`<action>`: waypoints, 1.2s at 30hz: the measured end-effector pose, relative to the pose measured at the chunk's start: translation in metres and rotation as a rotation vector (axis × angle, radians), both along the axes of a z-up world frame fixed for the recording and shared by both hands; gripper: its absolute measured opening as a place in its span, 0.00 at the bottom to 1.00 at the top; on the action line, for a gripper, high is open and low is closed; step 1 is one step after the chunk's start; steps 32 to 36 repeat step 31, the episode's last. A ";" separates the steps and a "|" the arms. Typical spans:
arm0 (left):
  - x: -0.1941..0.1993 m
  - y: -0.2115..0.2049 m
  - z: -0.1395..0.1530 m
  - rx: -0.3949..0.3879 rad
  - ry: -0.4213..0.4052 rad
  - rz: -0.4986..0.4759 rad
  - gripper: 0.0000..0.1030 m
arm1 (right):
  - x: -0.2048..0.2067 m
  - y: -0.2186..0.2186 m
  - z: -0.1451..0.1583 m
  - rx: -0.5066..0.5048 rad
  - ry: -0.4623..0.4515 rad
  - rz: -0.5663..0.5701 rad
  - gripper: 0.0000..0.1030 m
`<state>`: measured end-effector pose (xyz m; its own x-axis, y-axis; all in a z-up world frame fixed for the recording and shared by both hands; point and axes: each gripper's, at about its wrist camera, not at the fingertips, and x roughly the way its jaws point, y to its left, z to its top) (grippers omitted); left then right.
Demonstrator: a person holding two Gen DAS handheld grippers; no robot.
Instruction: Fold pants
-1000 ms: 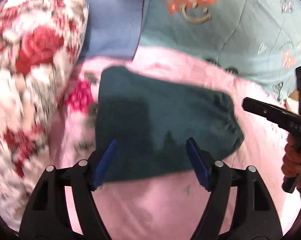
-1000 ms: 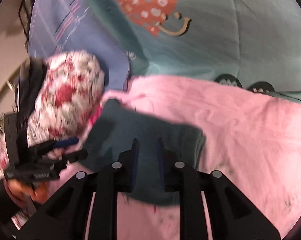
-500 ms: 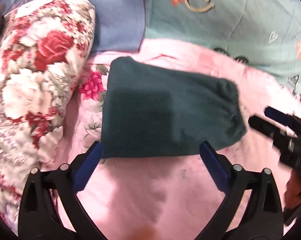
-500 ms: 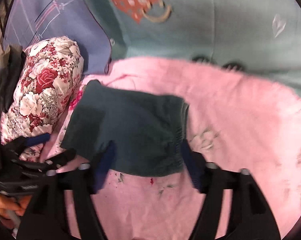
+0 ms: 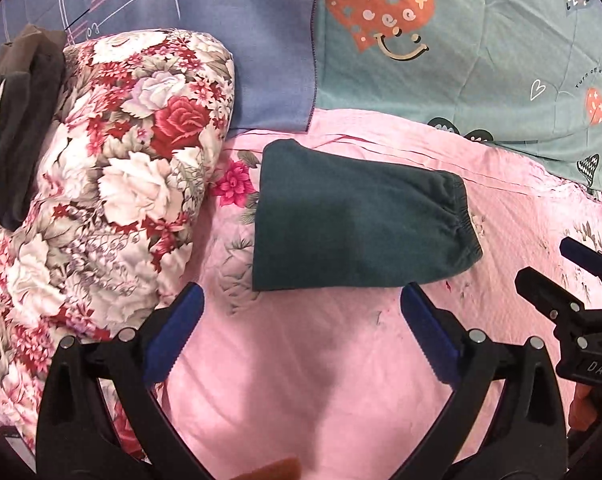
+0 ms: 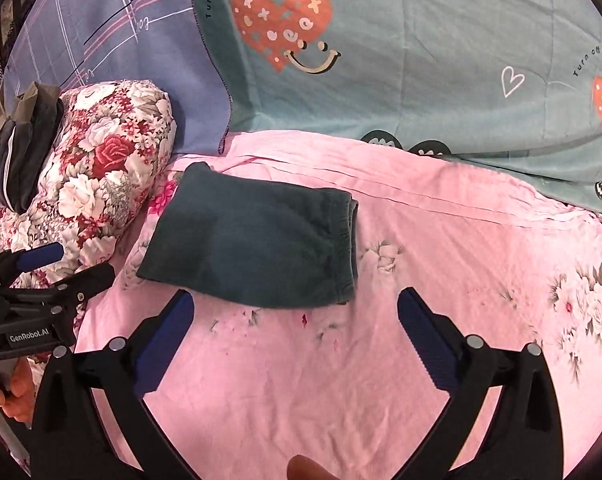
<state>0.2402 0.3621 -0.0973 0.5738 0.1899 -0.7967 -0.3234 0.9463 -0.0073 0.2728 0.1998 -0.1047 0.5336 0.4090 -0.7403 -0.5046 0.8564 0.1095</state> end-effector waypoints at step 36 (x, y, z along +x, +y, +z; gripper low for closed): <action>-0.009 -0.015 0.012 0.015 -0.012 -0.027 0.97 | -0.012 -0.005 0.012 0.009 -0.005 0.011 0.99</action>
